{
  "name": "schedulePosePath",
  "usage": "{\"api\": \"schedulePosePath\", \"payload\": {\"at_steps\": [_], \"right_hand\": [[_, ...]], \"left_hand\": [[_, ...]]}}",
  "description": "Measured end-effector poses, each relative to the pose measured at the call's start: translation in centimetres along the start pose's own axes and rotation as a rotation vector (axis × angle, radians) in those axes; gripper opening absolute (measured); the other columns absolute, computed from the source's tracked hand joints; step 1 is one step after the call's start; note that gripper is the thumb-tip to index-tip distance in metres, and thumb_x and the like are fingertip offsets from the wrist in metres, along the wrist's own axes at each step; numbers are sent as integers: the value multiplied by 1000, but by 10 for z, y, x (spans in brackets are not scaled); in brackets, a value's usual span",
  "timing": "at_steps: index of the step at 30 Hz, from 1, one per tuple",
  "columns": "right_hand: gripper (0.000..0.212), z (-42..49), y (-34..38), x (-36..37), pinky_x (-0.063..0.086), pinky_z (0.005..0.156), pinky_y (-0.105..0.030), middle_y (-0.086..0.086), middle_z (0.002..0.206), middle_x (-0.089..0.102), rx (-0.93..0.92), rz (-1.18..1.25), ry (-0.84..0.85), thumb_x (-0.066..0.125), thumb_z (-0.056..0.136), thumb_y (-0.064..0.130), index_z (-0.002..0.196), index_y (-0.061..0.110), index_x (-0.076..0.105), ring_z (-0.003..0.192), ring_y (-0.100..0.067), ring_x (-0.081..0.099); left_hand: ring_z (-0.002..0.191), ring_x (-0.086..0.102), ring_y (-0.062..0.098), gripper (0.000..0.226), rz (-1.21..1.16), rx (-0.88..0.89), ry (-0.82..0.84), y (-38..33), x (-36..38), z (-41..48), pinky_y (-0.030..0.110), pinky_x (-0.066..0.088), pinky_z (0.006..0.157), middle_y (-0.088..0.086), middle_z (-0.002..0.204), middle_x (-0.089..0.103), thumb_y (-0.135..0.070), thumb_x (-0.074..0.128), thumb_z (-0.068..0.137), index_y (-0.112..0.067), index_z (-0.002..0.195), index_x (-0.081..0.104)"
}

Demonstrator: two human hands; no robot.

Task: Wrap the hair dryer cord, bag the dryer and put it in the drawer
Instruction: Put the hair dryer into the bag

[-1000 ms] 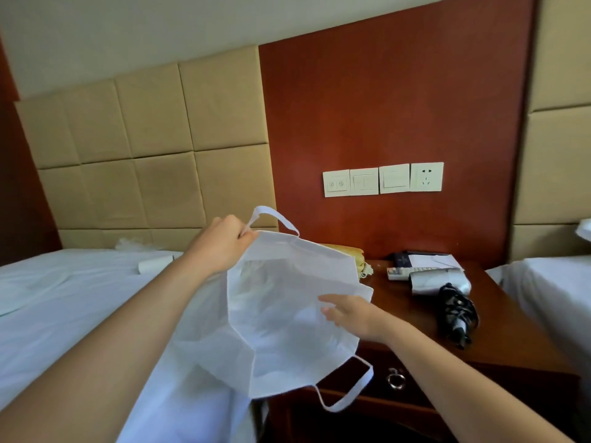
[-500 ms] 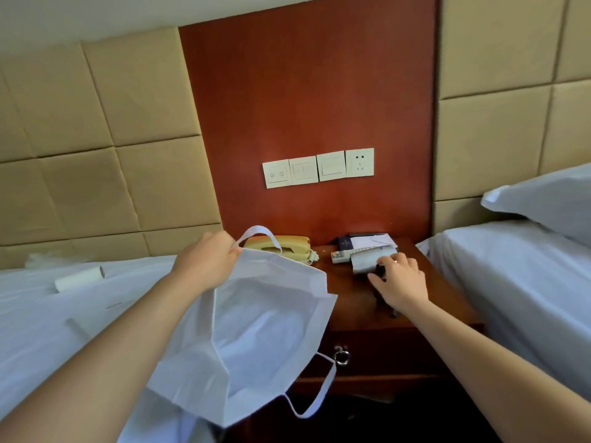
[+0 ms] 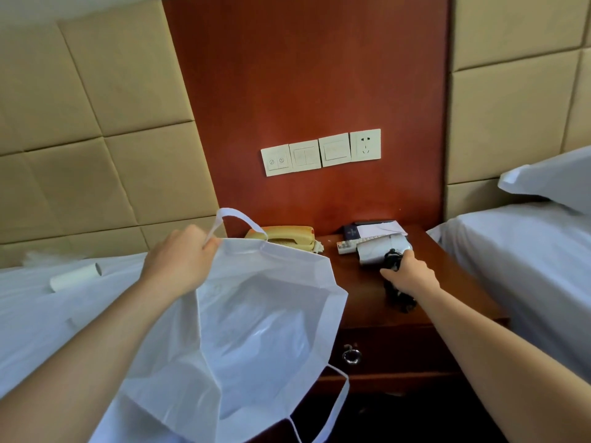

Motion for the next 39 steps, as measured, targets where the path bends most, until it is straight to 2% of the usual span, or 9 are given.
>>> {"api": "schedulePosePath", "payload": {"at_steps": [6, 14, 19, 22, 26, 29, 32, 37, 39], "right_hand": [[57, 2, 4, 1, 46, 82, -37, -18, 123, 54, 49, 40, -33, 58, 87, 41, 125, 5, 38, 113, -39, 53], [44, -9, -10, 4, 44, 85, -38, -19, 114, 59, -30, 208, -102, 58, 86, 36, 116, 6, 46, 107, -37, 56], [61, -15, -5, -10, 43, 88, -36, -19, 124, 55, 20, 189, 39, 64, 83, 35, 128, 4, 37, 114, -37, 52], [76, -21, -1, -13, 43, 82, -35, -18, 129, 50, 39, 128, 68, 70, 79, 41, 134, 5, 31, 118, -36, 50], [76, -28, 7, -13, 42, 82, -36, -15, 128, 52, 54, 34, 52, 72, 78, 40, 132, 5, 31, 120, -35, 49], [74, -30, 15, -12, 41, 76, -34, -15, 127, 53, 36, -1, 33, 72, 79, 36, 132, 6, 30, 119, -35, 50], [70, -29, 16, -2, 42, 75, -34, -17, 125, 54, 4, 40, 9, 68, 82, 34, 133, 7, 28, 117, -37, 51], [60, -22, 2, 5, 40, 80, -32, -13, 116, 59, -45, 209, 13, 71, 77, 36, 121, 10, 39, 108, -33, 56], [60, -18, -4, 8, 47, 83, -33, -10, 109, 62, -45, 301, 36, 75, 73, 37, 118, 15, 42, 99, -31, 61]], "left_hand": [[55, 30, 27, 44, -17, -12, 28, 3, 8, 0, 31, 24, 56, 3, 53, 31, -26, 39, 97, -15, 56, 27], [54, 25, 24, 44, -86, 2, 85, 4, 7, 0, 31, 22, 57, 2, 52, 28, -25, 41, 96, -16, 56, 25], [53, 21, 22, 48, -175, -25, 110, 3, 4, -4, 31, 19, 57, 0, 51, 24, -19, 43, 95, -18, 52, 23], [54, 20, 22, 49, -191, -38, 117, 1, 0, -8, 31, 17, 57, 0, 51, 23, -18, 43, 95, -19, 51, 23], [53, 20, 21, 49, -194, -36, 129, -2, -5, -10, 31, 18, 58, 0, 51, 23, -19, 43, 95, -19, 51, 23], [52, 19, 21, 50, -201, -19, 144, -5, -7, -8, 31, 19, 58, 0, 49, 22, -19, 43, 95, -19, 51, 22], [51, 19, 21, 49, -207, -14, 132, -8, -8, -3, 31, 18, 56, 0, 49, 22, -18, 43, 95, -18, 51, 22], [53, 23, 23, 47, -147, -9, 131, -8, 5, -6, 31, 19, 56, 0, 51, 26, -21, 43, 95, -17, 52, 25], [54, 25, 24, 45, -115, -14, 100, -6, 10, -7, 31, 20, 55, 1, 53, 27, -24, 42, 96, -17, 55, 24]]}}
Point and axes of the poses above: each hand's wrist, its own z-axis towards the middle knuckle, its own x-axis out of the palm, y = z × x, the point moved 3 cm from there along z, towards the middle knuckle
